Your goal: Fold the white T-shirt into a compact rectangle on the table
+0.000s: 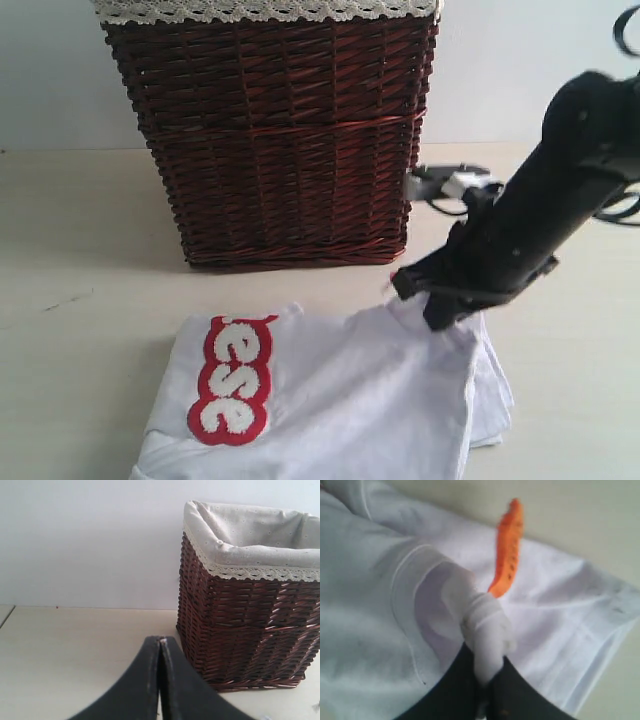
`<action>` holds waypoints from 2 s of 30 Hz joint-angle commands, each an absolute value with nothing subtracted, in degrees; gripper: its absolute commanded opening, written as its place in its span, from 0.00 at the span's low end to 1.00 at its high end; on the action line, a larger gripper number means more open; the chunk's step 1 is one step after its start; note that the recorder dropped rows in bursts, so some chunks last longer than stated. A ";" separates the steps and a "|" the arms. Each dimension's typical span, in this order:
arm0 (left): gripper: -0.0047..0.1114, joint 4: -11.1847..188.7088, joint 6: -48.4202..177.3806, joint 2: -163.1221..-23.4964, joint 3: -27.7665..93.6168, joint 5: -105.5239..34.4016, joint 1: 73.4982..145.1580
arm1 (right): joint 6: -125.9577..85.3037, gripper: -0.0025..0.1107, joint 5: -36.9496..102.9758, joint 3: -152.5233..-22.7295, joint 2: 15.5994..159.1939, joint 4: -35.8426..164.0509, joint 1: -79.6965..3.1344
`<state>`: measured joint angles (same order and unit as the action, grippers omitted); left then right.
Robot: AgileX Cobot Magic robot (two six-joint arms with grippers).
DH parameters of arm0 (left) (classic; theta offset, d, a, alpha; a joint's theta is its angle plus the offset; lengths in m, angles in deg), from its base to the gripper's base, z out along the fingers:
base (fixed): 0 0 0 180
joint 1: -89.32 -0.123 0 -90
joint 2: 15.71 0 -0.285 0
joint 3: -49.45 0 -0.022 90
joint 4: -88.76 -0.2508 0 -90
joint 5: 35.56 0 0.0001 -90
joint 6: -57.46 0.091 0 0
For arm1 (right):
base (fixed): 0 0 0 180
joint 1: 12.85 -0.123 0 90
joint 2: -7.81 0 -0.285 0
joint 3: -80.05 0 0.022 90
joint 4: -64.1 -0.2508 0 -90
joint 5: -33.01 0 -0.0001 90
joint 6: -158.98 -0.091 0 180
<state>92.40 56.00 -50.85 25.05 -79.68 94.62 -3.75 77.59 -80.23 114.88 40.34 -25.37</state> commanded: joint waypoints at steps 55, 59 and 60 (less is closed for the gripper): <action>0.04 92.00 55.27 -50.74 21.40 -79.58 94.42 | -10.65 0.02 82.27 -99.92 136.66 32.82 -55.29; 0.04 92.00 55.27 -50.21 21.40 -79.68 94.42 | -10.65 0.02 85.03 -106.74 139.95 32.72 -56.18; 0.04 92.00 55.27 -49.96 21.40 -79.68 94.42 | -10.76 0.02 86.03 -108.11 139.98 33.27 -56.18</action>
<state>92.40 55.56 -50.64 21.78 -80.03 94.62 -10.70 84.25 -104.56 139.00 33.21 -55.91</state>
